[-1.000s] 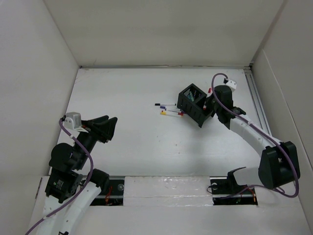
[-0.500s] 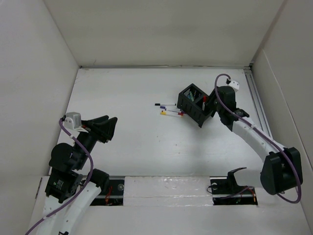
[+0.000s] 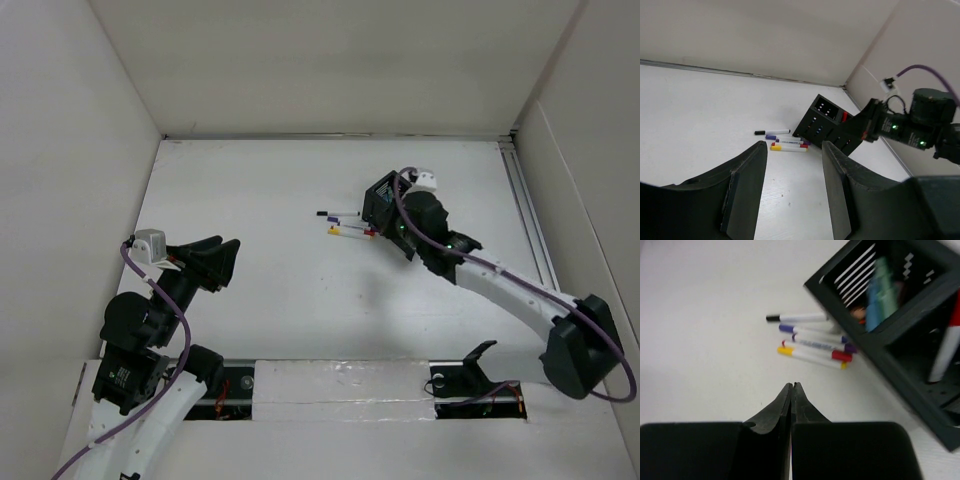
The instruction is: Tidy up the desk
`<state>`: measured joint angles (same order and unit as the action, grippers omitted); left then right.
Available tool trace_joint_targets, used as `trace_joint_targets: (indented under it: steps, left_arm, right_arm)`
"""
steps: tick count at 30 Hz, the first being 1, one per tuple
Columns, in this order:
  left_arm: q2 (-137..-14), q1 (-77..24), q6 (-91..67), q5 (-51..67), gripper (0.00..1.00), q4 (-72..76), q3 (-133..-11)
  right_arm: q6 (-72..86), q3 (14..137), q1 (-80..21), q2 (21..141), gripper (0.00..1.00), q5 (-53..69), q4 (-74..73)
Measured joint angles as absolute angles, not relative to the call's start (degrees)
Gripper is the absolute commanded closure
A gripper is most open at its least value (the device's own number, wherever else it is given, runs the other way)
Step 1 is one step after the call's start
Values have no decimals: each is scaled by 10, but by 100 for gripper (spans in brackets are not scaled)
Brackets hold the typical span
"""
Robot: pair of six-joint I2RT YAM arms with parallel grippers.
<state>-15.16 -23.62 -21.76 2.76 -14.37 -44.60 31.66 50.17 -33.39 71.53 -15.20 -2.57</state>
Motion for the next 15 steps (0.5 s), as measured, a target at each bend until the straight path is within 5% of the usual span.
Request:
trace_joint_targets:
  steps: [2, 5, 15]
  left_arm:
    - [-152, -236, -218, 28, 56, -144, -446]
    - [-152, -236, -218, 28, 56, -144, -446]
    - [-152, -236, -218, 28, 56, -144, -446]
  right_arm:
    - [314, 512, -362, 763, 93, -158, -25]
    - [308, 524, -376, 838, 60, -162, -25]
    - [248, 595, -358, 979, 50, -152, -30]
